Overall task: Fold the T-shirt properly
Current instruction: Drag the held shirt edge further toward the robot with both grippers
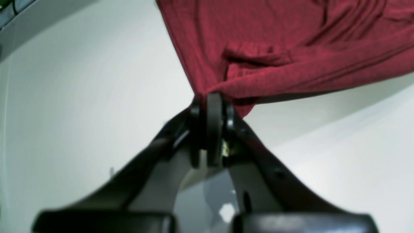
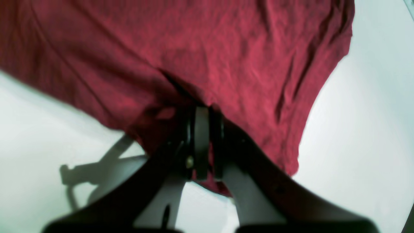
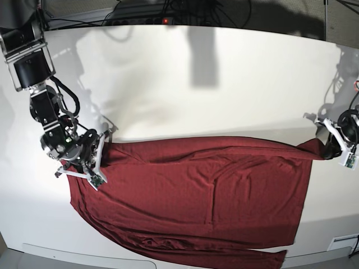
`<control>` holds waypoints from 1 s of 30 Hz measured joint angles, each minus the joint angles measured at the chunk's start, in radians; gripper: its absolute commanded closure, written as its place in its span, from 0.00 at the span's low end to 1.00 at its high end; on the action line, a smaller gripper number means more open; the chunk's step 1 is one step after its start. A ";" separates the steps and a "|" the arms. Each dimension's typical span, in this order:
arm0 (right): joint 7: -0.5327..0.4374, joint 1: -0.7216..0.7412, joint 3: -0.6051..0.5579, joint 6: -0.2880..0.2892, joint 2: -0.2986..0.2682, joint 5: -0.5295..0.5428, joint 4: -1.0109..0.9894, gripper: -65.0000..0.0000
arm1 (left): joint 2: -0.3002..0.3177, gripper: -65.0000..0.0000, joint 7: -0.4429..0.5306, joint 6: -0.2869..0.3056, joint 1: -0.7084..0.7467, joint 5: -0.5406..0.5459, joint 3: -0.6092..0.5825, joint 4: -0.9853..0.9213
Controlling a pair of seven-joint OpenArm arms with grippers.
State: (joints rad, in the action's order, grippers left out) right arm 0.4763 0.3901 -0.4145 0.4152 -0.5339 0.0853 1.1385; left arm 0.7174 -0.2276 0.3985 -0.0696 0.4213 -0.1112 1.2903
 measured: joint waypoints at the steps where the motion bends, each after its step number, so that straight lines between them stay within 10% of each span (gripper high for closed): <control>1: 0.000 0.013 0.000 0.000 0.008 -0.002 -0.012 1.00 | 0.000 1.00 0.013 -0.008 0.000 -0.001 0.000 0.000; 20: -0.008 0.059 0.001 0.001 0.027 -0.065 -0.090 1.00 | -0.020 1.00 0.070 0.041 -0.179 0.022 -0.002 -0.243; 30: -0.016 0.134 0.001 0.000 0.039 -0.084 -0.170 1.00 | -0.172 1.00 0.197 0.075 -0.204 -0.285 0.000 -0.351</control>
State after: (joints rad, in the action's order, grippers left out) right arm 0.4603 0.5236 -0.4137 0.4149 -0.4953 0.0013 0.9684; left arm 0.5457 -0.0307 0.4732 -0.2737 0.1364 -0.1112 0.9394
